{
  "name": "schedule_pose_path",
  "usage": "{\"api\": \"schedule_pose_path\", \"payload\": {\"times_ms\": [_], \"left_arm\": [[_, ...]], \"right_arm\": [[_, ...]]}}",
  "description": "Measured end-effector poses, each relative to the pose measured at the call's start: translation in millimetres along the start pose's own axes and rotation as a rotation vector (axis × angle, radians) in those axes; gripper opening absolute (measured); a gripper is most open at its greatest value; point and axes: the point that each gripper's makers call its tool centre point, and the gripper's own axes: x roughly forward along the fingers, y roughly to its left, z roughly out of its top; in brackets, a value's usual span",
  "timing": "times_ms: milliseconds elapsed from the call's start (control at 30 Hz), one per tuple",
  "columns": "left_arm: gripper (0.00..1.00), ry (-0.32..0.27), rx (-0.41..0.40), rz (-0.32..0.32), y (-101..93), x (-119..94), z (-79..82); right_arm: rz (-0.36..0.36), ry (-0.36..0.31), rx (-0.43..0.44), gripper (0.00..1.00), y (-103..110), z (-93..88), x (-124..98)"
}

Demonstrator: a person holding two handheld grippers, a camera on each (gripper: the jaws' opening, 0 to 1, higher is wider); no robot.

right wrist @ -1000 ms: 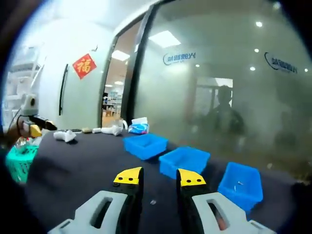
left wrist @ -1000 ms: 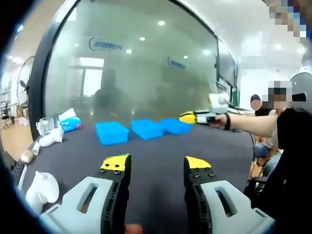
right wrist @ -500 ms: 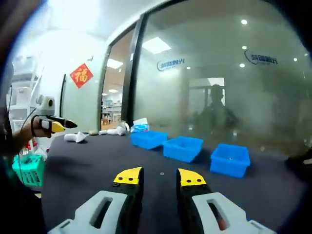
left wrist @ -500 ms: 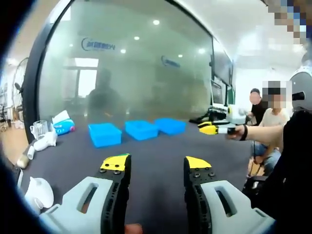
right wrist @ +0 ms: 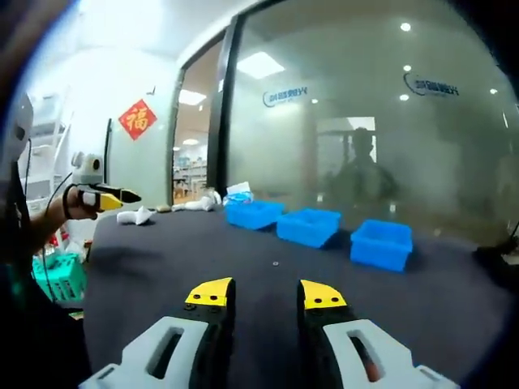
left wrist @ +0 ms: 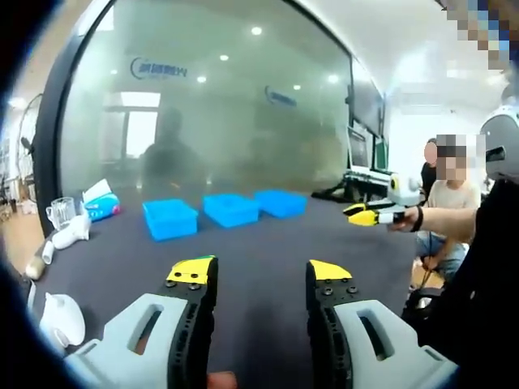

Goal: Sort the screws, nuts, and washers into the corresponding bins

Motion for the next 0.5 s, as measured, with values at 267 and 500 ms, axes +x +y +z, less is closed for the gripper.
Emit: {"api": "schedule_pose_path", "payload": {"times_ms": [267, 500], "left_arm": [[0.43, 0.032, 0.008, -0.013, -0.2, 1.2, -8.5], [0.43, 0.038, 0.013, -0.013, 3.3, 2.6, -9.3]], "right_arm": [[0.1, 0.1, -0.032, 0.28, 14.0, -3.5, 9.5], [0.152, 0.228, -0.113, 0.28, 24.9, -16.4, 15.7]]}}
